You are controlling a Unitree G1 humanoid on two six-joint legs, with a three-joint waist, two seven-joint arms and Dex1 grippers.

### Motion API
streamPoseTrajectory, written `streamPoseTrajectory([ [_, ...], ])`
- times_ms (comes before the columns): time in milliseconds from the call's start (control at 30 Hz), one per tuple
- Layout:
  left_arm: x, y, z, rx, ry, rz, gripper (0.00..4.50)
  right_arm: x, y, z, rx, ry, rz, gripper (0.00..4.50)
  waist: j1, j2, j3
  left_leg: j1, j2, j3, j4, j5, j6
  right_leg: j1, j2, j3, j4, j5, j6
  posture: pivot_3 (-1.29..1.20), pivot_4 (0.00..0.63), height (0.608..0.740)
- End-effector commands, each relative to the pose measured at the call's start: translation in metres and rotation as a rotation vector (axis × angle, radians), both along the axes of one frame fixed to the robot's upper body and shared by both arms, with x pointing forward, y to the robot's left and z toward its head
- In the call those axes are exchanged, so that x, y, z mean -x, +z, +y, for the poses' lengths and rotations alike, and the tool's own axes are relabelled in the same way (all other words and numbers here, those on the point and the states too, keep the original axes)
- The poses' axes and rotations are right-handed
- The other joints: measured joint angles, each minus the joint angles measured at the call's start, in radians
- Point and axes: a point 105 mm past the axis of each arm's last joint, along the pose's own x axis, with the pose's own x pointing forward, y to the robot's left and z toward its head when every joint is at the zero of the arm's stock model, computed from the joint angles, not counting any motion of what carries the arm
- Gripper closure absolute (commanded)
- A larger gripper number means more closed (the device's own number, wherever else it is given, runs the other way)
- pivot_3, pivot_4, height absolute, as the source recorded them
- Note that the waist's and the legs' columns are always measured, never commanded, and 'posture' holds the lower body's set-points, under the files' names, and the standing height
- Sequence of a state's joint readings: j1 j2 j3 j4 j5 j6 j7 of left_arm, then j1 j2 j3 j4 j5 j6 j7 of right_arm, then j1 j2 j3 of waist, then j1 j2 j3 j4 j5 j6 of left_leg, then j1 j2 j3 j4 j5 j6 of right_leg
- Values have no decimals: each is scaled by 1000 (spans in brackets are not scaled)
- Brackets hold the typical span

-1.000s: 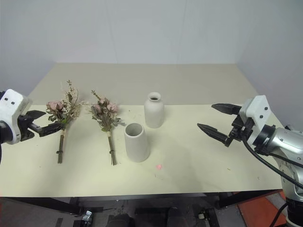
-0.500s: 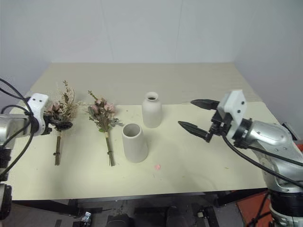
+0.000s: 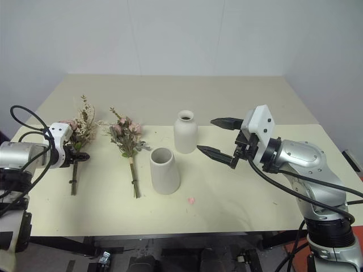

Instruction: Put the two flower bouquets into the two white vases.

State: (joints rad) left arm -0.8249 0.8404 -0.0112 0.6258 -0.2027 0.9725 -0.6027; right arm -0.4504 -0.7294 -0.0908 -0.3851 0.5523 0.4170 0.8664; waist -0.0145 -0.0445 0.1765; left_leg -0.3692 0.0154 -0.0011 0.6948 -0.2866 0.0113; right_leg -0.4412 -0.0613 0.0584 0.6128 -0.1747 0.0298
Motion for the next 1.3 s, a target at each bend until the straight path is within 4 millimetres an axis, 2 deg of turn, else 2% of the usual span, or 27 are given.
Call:
streamPoseTrajectory([
  [33,-5,10,2,6,2,-46,3220,4,10,-3,0,-15,-51,200,0,0,0,0,0,0,0,0,0,0,0,0,0,0,0,0,150,740],
  [167,-7,6,0,13,8,-47,4416,3,8,-7,1,-31,-46,200,0,0,0,0,0,0,0,0,0,0,0,0,0,0,0,0,150,740],
  [267,-11,11,-1,0,11,-83,4494,3,7,-8,0,-40,-46,200,0,0,0,1,0,0,0,0,0,0,0,0,0,0,0,0,150,740],
  [333,-20,26,-2,-5,21,-188,4494,4,7,-10,-1,-51,-47,200,1,0,0,0,0,0,0,0,0,0,0,0,0,0,0,0,150,740],
  [400,-35,67,-7,65,52,-433,4494,4,7,-12,-7,-65,-50,200,4,0,0,0,0,0,0,0,0,0,0,0,0,0,0,0,150,740],
  [433,-41,95,-12,120,69,-605,4494,5,7,-13,-13,-72,-51,200,6,0,0,0,0,-1,1,0,0,0,-1,-1,0,0,0,0,150,740],
  [533,-41,165,-30,312,69,-992,4494,6,6,-17,-24,-93,-46,200,17,-1,0,-3,0,-3,1,0,0,-1,-2,-4,1,2,0,0,150,740],
  [600,-37,196,-42,453,54,-1194,4494,5,4,-16,-26,-100,-45,200,21,-1,0,-5,0,-3,2,0,0,-1,-4,-5,0,3,1,0,150,740],
  [633,-39,204,-48,509,55,-1253,4494,4,4,-15,-27,-100,-47,200,23,-1,0,-5,-2,-3,2,0,0,-1,-5,-5,0,4,2,0,150,740],
  [733,-52,211,-82,657,-43,-1314,4494,3,5,-12,-31,-95,-57,200,23,-1,0,-4,-5,-2,2,0,0,1,-9,-5,-2,5,4,0,150,740],
  [900,-78,195,-138,916,-132,-1237,4494,5,6,-11,-34,-113,-72,200,23,-1,0,-2,-9,-2,2,0,0,5,-11,-5,-3,5,6,0,150,740],
  [1100,-84,202,-177,1127,-179,-1217,4494,15,6,-19,-34,-178,-80,200,14,-2,0,-11,-10,-4,4,0,1,-1,-13,-7,-4,5,7,0,150,740],
  [1300,-80,209,-208,1172,-260,-1229,4494,23,3,-21,-46,-213,-65,200,3,-2,0,-11,-14,-6,5,0,1,0,-16,-7,-4,5,10,0,150,740],
])
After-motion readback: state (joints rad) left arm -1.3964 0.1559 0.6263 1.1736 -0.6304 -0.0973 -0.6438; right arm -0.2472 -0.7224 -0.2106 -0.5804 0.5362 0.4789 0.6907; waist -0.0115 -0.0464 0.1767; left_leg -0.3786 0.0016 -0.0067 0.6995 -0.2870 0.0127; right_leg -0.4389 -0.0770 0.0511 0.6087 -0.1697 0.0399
